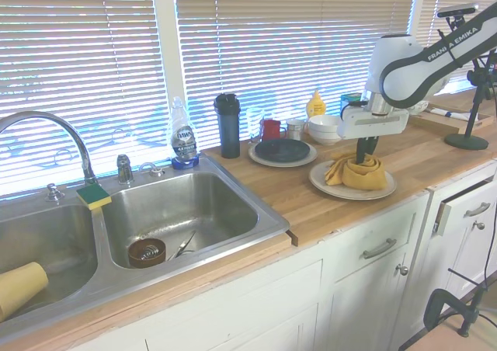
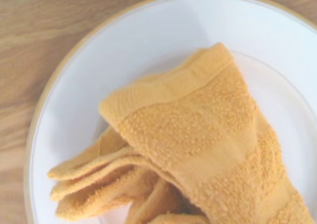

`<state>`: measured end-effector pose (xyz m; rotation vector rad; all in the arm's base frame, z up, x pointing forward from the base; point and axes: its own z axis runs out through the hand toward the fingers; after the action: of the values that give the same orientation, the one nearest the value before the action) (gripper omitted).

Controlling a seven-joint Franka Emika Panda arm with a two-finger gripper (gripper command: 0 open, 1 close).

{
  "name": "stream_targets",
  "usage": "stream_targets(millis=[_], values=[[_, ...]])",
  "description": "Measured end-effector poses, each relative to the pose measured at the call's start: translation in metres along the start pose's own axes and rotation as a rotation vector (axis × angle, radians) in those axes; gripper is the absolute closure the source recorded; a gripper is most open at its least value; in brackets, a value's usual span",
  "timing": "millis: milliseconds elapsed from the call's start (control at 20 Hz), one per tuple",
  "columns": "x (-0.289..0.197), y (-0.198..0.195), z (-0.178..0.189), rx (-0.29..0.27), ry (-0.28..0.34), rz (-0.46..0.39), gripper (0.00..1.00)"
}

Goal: Wipe the white plate in clockwise motion

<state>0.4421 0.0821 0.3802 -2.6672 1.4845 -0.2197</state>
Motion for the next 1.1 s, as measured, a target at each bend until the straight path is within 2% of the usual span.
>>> stream_targets(millis=[650,1100], values=[[0.023,-0.028,0.028,0.079,0.021,0.006,1.0],[0.063,-0.027,0.038,0.051,0.085,0.036,1.0]])
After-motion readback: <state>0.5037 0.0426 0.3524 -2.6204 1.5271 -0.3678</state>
